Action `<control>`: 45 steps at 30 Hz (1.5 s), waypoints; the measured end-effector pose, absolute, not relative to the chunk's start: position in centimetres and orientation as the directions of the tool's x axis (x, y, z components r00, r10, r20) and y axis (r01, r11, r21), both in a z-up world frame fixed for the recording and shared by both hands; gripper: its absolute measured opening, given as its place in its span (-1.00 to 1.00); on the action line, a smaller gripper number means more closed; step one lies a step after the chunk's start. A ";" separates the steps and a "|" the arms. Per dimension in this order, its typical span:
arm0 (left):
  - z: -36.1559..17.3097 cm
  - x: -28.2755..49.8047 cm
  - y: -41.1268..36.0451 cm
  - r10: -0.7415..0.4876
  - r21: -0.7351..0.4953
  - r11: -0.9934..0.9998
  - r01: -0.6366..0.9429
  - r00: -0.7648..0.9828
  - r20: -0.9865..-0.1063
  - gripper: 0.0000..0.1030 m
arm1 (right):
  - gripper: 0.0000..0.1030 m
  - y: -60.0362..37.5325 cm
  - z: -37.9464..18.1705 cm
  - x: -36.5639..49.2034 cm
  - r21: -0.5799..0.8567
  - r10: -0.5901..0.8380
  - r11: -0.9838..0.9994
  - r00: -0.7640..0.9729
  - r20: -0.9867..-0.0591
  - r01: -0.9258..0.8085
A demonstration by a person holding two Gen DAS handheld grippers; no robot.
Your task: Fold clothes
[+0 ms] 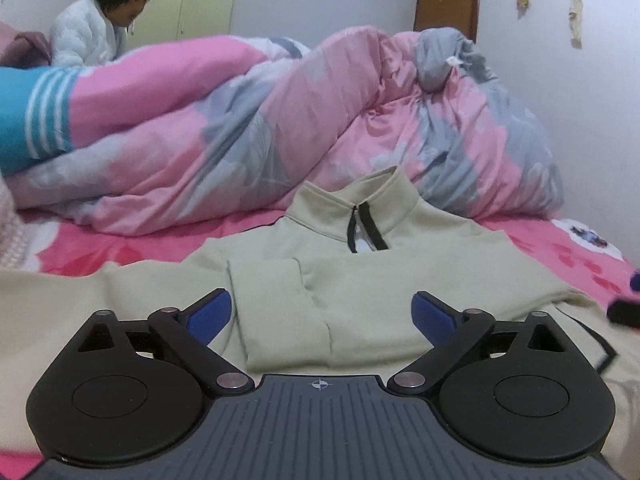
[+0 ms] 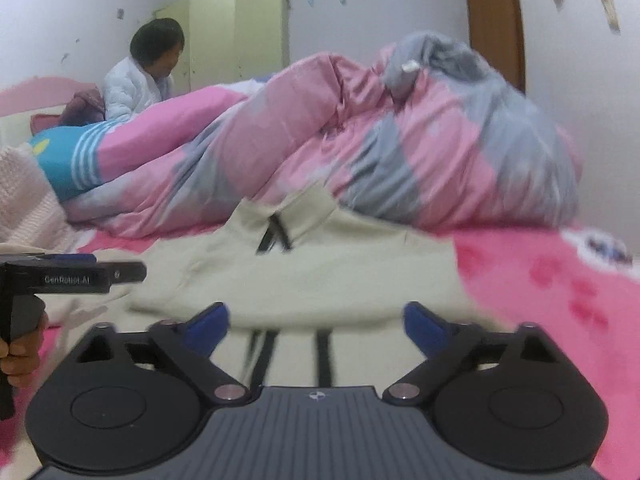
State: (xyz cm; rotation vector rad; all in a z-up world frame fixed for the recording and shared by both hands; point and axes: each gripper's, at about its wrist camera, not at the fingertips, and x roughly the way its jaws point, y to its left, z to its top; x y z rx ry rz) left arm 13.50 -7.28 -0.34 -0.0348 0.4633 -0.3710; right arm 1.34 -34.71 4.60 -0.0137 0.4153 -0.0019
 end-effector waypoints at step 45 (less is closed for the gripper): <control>-3.8 16.8 -7.9 -0.401 -0.175 0.915 0.365 0.765 -0.503 0.53 | 0.05 -38.7 -1.1 18.2 -0.017 -0.029 1.000 0.711 -0.703 0.024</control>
